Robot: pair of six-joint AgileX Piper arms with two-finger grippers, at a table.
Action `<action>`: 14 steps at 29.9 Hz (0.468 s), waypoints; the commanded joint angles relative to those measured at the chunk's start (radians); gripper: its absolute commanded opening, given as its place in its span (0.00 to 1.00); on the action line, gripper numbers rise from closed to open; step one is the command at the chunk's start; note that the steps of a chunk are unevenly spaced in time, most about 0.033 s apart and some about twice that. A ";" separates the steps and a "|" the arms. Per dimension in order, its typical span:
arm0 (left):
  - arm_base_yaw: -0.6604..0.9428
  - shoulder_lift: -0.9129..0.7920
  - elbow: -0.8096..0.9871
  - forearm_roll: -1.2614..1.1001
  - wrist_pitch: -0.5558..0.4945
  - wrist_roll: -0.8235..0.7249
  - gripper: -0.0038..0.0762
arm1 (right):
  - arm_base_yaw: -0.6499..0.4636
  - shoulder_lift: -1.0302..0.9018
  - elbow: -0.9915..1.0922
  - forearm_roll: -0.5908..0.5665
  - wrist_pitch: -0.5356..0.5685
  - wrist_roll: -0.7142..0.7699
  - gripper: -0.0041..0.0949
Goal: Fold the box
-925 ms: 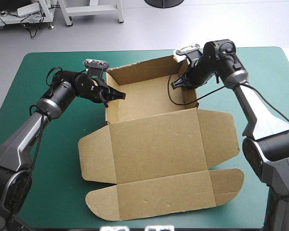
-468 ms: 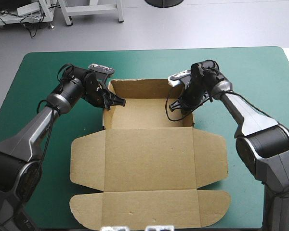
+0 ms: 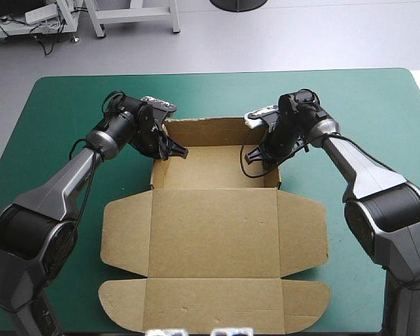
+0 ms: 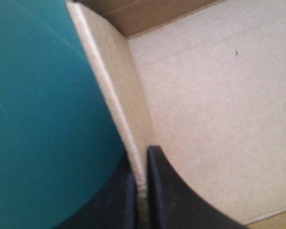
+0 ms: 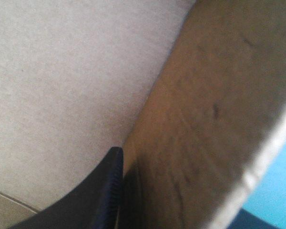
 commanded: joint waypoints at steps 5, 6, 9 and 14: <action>-0.011 0.004 -0.021 0.018 0.057 0.012 0.04 | -0.014 -0.060 -0.012 -0.065 0.066 0.026 0.02; -0.011 0.007 -0.021 0.017 0.061 0.004 0.04 | -0.014 -0.060 -0.012 -0.061 0.066 0.030 0.02; -0.011 0.019 -0.021 0.017 0.082 -0.001 0.04 | -0.014 -0.060 -0.012 -0.046 0.066 0.046 0.02; -0.011 0.016 -0.021 0.017 0.087 -0.001 0.04 | -0.014 -0.060 -0.012 -0.032 0.066 0.044 0.04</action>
